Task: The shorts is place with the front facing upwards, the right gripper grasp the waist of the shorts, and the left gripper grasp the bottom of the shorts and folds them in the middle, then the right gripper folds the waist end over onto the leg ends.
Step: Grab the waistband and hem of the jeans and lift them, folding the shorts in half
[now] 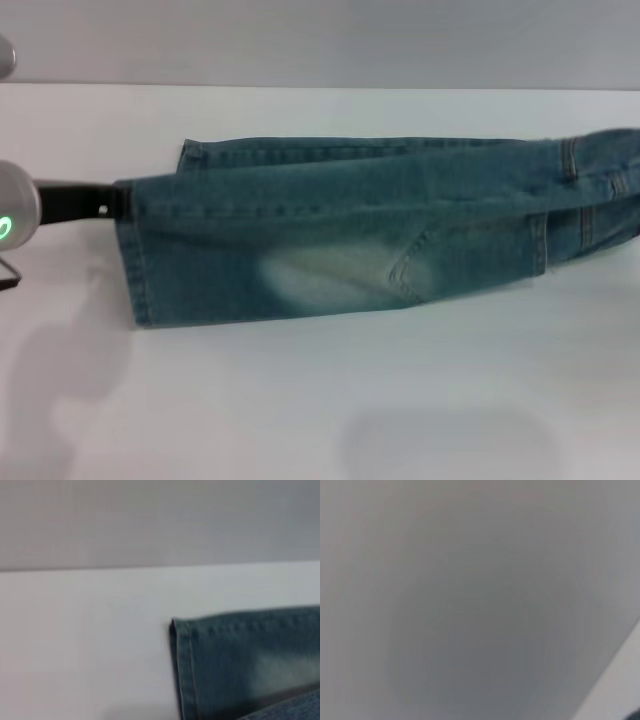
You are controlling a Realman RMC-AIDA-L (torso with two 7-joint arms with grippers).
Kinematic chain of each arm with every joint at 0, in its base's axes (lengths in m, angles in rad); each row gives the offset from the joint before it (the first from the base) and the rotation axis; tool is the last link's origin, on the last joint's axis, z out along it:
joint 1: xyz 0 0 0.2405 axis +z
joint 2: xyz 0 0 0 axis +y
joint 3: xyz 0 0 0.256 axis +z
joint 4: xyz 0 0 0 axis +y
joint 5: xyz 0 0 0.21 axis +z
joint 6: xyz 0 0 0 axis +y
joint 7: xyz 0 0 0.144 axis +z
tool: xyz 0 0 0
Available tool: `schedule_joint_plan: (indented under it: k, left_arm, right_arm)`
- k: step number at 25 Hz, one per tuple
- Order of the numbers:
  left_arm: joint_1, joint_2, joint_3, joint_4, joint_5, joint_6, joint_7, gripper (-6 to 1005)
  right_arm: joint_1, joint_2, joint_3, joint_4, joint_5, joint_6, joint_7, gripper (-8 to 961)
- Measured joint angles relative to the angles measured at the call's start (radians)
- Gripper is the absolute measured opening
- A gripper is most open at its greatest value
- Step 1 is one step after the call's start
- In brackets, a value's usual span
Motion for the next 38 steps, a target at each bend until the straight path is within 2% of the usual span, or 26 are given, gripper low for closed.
schedule_joint_plan:
  k: [4,10,31,38]
  left_arm:
    - [-0.017,0.001,-0.007,0.051,-0.038,0.089,0.007,16]
    - [-0.035,0.000,-0.013,0.098,-0.048,0.126,0.018,17]
    - [-0.080,0.000,-0.060,0.252,-0.180,0.273,0.127,20]
    - [-0.129,0.000,-0.080,0.329,-0.247,0.306,0.193,21]
  right_arm:
    - [0.044,-0.002,0.035,-0.049,0.004,-0.013,-0.028,-2]
    - [0.085,-0.003,0.059,-0.096,0.005,-0.036,-0.057,-2]
    - [0.129,0.005,0.073,-0.225,0.073,-0.134,-0.121,4]
    - [0.137,0.005,0.073,-0.235,0.099,-0.170,-0.143,20]
